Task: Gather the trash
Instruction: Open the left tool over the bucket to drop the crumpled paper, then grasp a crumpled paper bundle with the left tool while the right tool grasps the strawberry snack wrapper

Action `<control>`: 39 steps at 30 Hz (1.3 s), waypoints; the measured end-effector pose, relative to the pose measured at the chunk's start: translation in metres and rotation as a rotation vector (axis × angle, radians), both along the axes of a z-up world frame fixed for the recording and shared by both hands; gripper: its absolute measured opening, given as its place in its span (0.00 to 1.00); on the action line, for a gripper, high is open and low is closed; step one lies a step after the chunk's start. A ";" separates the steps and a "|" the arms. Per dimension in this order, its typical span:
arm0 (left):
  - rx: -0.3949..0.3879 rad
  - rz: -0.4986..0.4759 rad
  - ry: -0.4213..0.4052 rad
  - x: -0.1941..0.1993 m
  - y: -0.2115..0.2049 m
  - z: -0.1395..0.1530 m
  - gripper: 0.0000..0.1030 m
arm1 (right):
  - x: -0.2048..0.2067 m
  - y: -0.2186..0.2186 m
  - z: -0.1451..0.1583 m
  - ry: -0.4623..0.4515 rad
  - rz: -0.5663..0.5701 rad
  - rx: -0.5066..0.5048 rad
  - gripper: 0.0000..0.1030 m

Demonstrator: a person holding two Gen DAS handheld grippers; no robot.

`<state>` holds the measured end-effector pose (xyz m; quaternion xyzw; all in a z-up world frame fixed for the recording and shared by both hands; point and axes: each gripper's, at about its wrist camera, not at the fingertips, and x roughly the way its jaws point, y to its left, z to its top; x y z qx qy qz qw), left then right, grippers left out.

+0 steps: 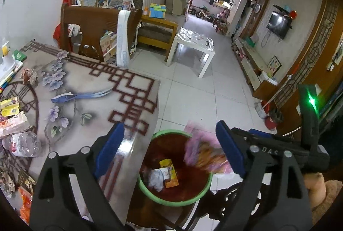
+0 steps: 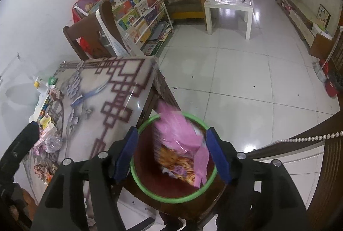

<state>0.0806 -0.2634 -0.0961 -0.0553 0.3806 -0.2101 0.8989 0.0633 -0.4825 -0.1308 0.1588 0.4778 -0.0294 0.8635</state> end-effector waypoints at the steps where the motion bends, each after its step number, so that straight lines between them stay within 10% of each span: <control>1: -0.007 0.008 -0.002 0.000 0.005 0.001 0.83 | 0.000 0.000 0.000 0.000 -0.001 -0.003 0.65; 22: -0.029 0.141 -0.087 -0.019 0.129 0.043 0.84 | 0.015 0.117 0.034 -0.054 0.135 -0.033 0.65; 39: 0.058 0.480 0.046 -0.040 0.312 -0.023 0.86 | 0.032 0.254 0.001 0.018 0.310 -0.026 0.66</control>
